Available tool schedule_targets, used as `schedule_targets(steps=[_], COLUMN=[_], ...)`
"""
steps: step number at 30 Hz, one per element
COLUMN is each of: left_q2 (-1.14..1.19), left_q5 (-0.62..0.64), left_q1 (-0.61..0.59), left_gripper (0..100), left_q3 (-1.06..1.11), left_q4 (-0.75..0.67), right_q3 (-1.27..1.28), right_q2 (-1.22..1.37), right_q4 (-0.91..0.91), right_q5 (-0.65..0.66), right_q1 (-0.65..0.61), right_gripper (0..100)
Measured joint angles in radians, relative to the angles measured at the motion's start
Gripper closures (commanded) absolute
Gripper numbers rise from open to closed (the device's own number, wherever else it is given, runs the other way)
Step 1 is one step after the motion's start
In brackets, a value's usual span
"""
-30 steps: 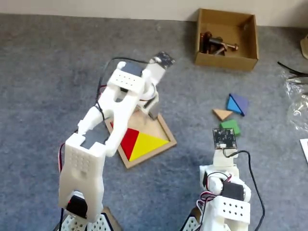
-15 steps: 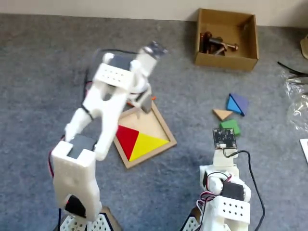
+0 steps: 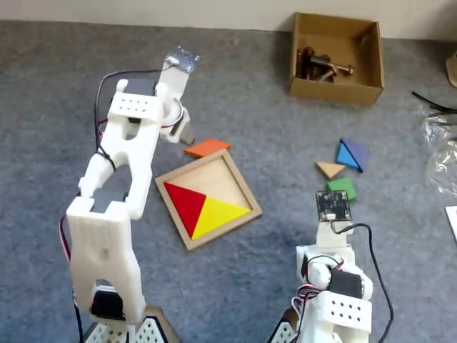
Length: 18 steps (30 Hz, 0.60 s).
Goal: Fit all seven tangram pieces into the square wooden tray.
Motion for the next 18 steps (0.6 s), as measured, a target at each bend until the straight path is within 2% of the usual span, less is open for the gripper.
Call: schedule_targets(steps=[14,18], left_q2=[0.051,0.051], left_q5=[0.003,0.003], left_q1=[-0.029,-0.029], left_gripper=[74,74], left_q3=[0.000,-0.006], left_q4=[-0.008,0.060], right_q3=[0.000,0.000], right_q2=[0.000,0.000], right_q4=[0.000,0.000], right_q5=[0.000,0.000], right_q1=[0.000,0.000], right_gripper=[98.7,98.7])
